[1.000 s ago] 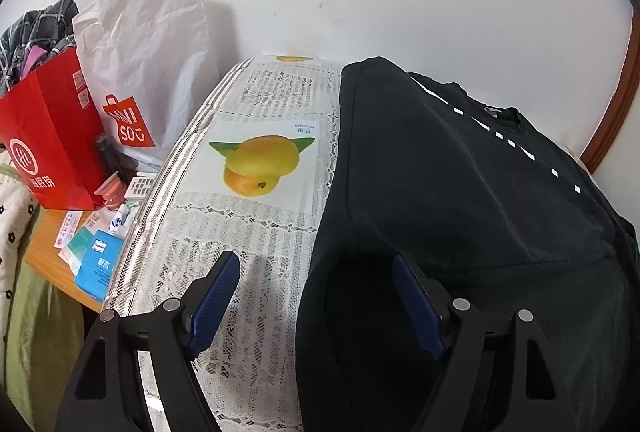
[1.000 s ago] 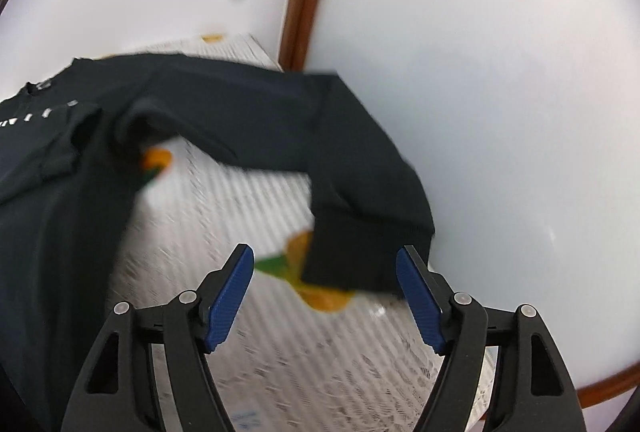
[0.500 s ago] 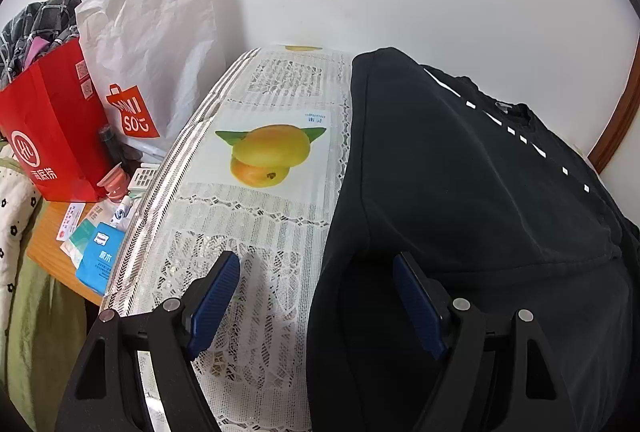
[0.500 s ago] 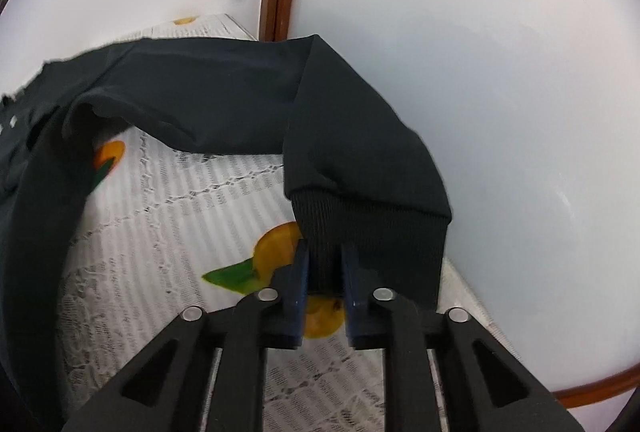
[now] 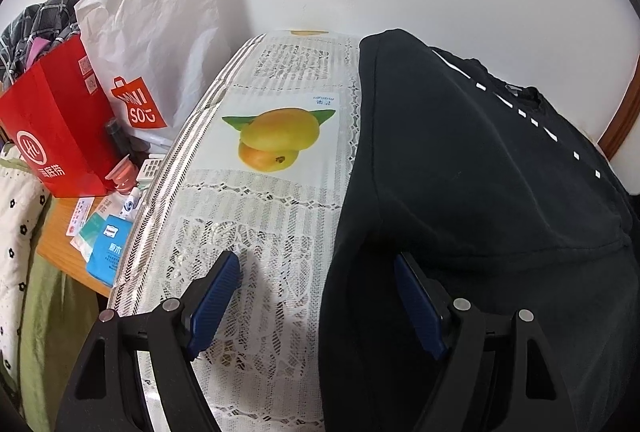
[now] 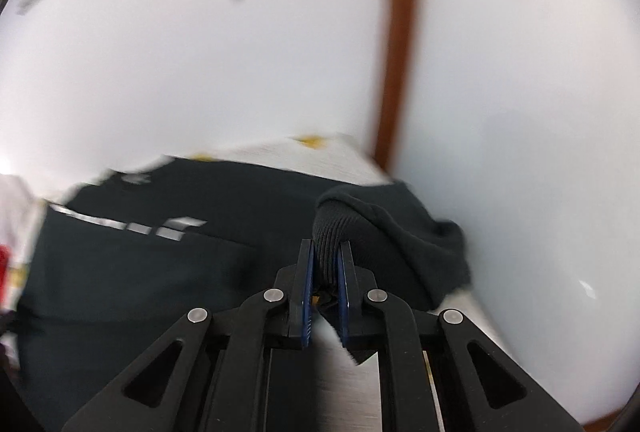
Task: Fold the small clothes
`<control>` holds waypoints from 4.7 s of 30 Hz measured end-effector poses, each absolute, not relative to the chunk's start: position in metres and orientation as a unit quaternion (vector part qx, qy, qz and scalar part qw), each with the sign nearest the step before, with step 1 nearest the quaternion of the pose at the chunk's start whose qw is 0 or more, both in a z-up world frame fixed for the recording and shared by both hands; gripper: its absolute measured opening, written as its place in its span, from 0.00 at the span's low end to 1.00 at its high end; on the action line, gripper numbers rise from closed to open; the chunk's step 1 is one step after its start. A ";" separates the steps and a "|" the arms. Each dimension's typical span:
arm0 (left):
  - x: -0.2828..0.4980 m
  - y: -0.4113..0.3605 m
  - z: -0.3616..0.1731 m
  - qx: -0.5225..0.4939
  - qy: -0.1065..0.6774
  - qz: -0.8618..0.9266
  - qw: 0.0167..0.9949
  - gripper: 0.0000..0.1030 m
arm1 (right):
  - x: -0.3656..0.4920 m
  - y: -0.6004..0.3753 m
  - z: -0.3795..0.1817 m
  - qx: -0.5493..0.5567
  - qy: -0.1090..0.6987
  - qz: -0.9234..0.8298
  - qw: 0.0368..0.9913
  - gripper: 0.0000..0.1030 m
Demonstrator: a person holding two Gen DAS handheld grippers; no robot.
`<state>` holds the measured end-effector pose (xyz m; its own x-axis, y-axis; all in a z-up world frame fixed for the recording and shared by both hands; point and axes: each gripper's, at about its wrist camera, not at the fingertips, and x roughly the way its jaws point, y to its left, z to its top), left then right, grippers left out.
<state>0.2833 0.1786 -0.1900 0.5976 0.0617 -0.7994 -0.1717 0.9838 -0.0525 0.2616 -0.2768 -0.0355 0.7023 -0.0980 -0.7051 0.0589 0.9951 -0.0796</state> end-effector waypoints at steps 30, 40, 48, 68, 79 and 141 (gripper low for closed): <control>0.286 0.177 -0.193 -0.054 0.447 0.073 0.890 0.84 | 0.317 0.114 -0.119 0.052 0.440 0.297 0.846 0.10; 0.286 0.177 -0.192 -0.068 0.444 0.070 0.891 0.84 | 0.313 0.094 -0.150 0.008 0.469 0.323 0.822 0.36; 0.277 0.171 -0.178 -0.085 0.410 0.045 0.907 0.83 | 0.305 -0.021 -0.131 -0.094 0.428 0.168 0.883 0.40; 0.306 0.084 -0.157 0.054 0.410 -0.008 0.911 0.71 | 0.270 -0.142 -0.205 -0.049 0.485 0.117 0.865 0.29; 0.340 0.050 -0.179 0.127 0.408 0.007 0.904 0.61 | 0.273 -0.141 -0.211 -0.044 0.462 0.110 0.879 0.29; 0.101 0.110 -0.172 -0.030 0.445 -0.009 0.895 0.59 | 0.065 -0.316 -0.170 0.008 0.473 0.008 0.881 0.55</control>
